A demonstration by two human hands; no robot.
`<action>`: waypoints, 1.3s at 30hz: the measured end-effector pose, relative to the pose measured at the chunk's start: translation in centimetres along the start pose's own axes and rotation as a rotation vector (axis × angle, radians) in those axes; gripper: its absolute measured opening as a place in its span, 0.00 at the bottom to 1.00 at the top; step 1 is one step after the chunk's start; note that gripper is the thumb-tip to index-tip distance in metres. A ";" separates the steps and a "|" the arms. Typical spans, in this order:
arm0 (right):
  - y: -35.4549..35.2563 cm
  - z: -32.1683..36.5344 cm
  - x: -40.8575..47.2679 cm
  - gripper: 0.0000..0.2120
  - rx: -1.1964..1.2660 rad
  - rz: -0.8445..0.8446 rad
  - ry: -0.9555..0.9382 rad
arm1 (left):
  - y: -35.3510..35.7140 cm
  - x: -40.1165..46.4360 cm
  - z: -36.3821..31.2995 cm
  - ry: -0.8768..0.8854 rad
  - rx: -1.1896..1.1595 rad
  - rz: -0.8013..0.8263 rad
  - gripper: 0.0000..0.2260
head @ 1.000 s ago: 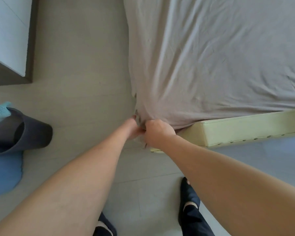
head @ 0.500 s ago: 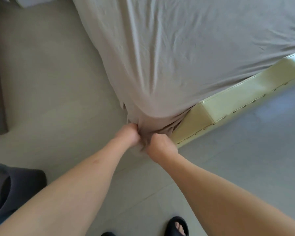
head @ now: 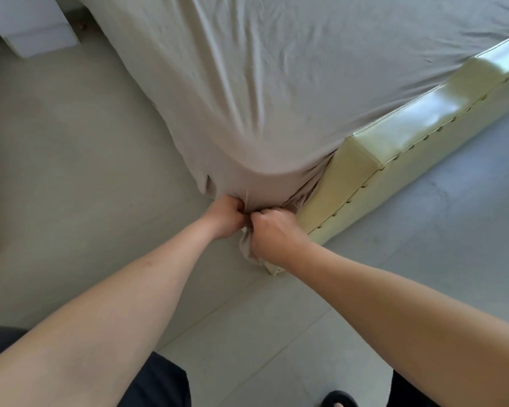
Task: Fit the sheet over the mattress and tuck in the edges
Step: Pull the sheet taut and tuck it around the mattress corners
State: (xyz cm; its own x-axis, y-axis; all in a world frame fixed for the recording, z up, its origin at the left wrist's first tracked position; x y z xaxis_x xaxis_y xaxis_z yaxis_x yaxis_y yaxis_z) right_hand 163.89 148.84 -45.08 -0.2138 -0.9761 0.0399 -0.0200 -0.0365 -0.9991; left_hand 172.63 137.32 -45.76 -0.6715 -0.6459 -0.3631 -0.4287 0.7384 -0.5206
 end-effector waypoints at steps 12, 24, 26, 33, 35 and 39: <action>-0.8 -0.1 1.0 0.13 -0.184 0.205 -0.014 | 1.9 0.7 3.6 -0.227 -1.049 0.031 0.14; -1.1 -0.4 0.2 0.12 -0.173 0.275 -0.052 | 2.1 1.0 2.8 -0.170 -1.188 -0.094 0.09; -1.4 0.2 -0.7 0.18 -0.206 0.169 -0.073 | 1.9 0.8 2.7 -0.175 -1.203 -0.096 0.09; 1.5 2.4 -1.2 0.22 -0.225 0.175 0.045 | 2.0 1.2 2.8 -0.127 -1.473 -0.087 0.16; 2.0 2.1 -0.5 0.27 -0.245 0.208 0.061 | 2.1 1.3 2.2 -0.058 -1.522 -0.057 0.13; 2.0 1.2 1.5 0.34 -0.198 0.314 0.081 | 2.4 2.3 1.3 0.085 -1.569 -0.065 0.13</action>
State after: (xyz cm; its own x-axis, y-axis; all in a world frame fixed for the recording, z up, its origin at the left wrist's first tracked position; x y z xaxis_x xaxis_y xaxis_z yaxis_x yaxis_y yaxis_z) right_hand 164.67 147.08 -47.03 -0.3158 -0.9127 -0.2595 -0.1275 0.3119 -0.9415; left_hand 170.89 137.37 -48.83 -0.6349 -0.7110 -0.3022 -0.5966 0.2026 0.7766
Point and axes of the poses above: each hand's wrist, its own x-axis towards the middle knuckle, its own y-axis out of the palm, z = x × y, the point moved 1 cm from there along x, towards the middle knuckle, and after that the axes turned 8 degrees about -x, right-handed, at the moved point
